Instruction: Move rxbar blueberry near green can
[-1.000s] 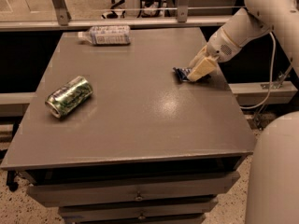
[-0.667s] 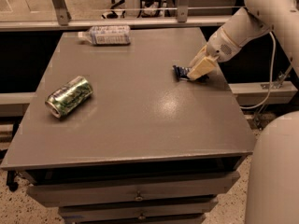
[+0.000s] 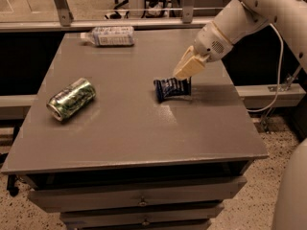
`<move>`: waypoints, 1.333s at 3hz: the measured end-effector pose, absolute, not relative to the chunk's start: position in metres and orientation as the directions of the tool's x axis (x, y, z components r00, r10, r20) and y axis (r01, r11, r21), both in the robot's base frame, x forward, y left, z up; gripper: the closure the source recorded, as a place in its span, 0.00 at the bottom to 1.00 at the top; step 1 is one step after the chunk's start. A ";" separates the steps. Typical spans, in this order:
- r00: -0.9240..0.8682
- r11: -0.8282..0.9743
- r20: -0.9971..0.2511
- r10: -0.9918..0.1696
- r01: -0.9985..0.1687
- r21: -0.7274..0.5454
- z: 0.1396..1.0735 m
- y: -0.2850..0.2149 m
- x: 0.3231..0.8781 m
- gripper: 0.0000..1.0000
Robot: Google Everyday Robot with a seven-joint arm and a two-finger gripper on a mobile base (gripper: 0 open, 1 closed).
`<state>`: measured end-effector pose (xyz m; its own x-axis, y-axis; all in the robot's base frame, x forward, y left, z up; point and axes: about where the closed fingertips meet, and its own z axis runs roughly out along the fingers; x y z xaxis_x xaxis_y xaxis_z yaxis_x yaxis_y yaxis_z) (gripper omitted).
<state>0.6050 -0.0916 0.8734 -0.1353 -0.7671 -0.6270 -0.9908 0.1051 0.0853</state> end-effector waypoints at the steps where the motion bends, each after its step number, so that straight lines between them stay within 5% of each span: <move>1: -0.070 0.051 -0.646 -0.760 -0.998 0.048 0.887 -0.060 0.584 1.00; 4: -0.005 0.006 -0.698 -0.716 -1.000 0.000 0.892 0.028 0.575 1.00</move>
Offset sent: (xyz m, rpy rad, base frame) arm -0.0445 0.0903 0.0247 0.0682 -0.1000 0.1034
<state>0.5750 0.0280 0.8924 -0.0049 -0.7158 -0.6983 -1.0000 0.0065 0.0004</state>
